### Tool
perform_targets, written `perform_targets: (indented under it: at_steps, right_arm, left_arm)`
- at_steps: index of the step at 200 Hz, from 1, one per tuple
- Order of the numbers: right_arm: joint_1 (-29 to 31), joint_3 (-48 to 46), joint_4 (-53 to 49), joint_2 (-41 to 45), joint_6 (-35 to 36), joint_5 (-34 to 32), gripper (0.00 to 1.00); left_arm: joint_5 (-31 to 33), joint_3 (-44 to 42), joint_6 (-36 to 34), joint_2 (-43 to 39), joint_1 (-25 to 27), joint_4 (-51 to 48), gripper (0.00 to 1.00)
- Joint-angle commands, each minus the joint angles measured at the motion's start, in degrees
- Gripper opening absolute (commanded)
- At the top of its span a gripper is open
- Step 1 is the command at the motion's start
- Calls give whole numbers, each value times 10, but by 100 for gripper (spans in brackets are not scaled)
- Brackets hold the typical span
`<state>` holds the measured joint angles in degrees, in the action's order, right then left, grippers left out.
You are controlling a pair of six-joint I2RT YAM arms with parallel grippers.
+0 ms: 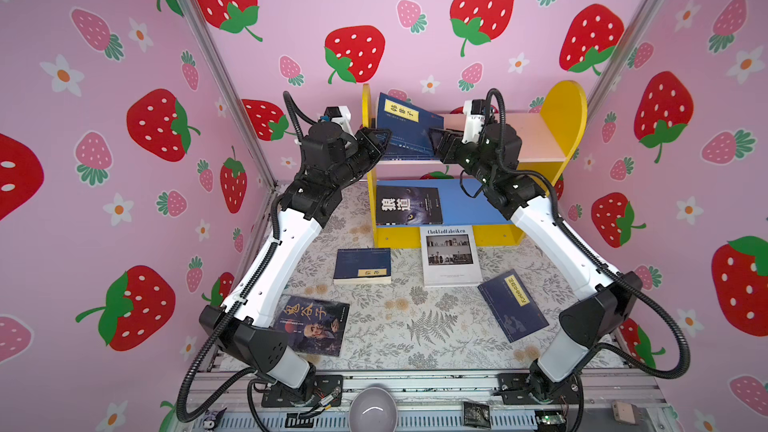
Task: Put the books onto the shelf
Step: 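Push the navy book flat and deeper onto the stack with both grippers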
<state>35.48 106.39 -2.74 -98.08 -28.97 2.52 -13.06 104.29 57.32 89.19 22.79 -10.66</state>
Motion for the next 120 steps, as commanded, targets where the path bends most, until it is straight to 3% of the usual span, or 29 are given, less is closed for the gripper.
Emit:
perform_targets:
  at_steps: [1,19,46,93,120]
  right_arm:
    - [7,-10,-63,-2,12,-35,60]
    - [9,-22,-60,1,10,-36,60]
    - [12,-31,-61,-3,4,-31,58]
    - [20,-30,-50,-5,-5,-22,58]
    - [34,-31,-42,-8,-4,-25,59]
  left_arm:
    - [5,-4,-10,-23,-2,10,37]
    - [17,-7,-17,-29,-3,1,51]
    - [41,-17,-29,-47,-14,-10,61]
    - [71,-51,-54,-89,-59,-47,65]
    - [76,-59,-122,-105,-68,-75,66]
